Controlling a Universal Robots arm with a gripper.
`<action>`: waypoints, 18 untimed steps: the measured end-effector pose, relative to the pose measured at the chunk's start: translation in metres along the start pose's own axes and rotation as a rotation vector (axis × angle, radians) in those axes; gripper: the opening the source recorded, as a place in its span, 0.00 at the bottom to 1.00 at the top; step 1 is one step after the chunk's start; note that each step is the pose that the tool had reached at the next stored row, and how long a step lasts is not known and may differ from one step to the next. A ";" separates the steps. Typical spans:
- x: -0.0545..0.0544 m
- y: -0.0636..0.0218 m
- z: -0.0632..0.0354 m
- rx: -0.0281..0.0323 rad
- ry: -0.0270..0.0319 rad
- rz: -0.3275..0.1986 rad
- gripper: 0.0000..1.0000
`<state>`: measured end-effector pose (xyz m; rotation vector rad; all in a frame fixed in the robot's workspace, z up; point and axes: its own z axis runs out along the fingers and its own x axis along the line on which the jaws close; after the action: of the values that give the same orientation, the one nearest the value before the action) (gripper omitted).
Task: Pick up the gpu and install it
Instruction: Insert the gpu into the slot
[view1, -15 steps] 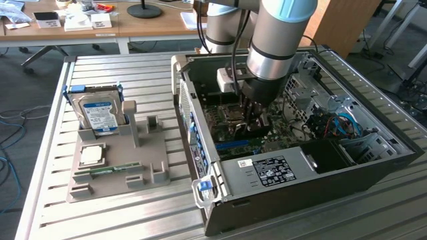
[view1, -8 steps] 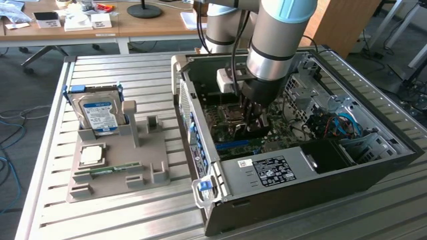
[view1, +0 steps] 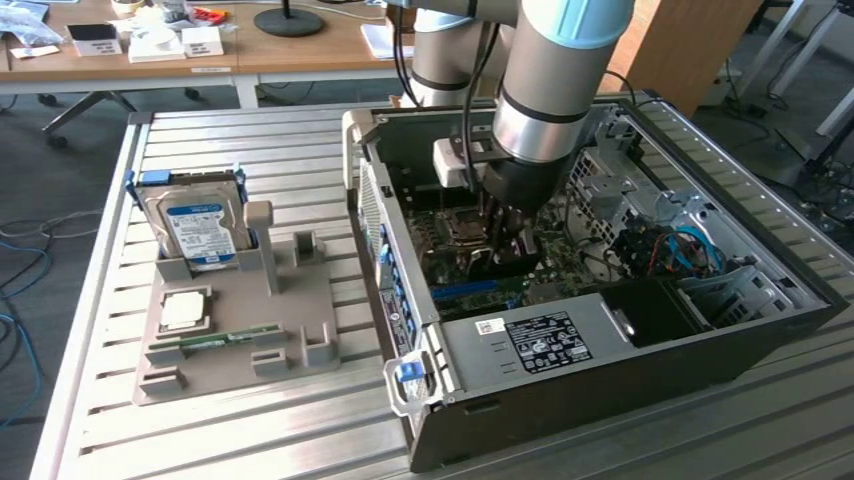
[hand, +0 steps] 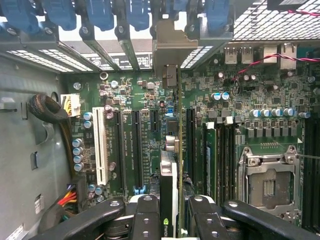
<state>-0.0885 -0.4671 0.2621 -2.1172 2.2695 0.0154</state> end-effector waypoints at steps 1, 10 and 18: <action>0.000 0.0000 -0.0001 -0.0001 0.0003 0.000 0.27; 0.000 0.0031 0.0001 -0.0001 0.0003 0.000 0.27; 0.000 0.0053 0.0000 -0.0001 0.0003 0.000 0.27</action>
<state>-0.0938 -0.4671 0.2620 -2.1172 2.2697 0.0152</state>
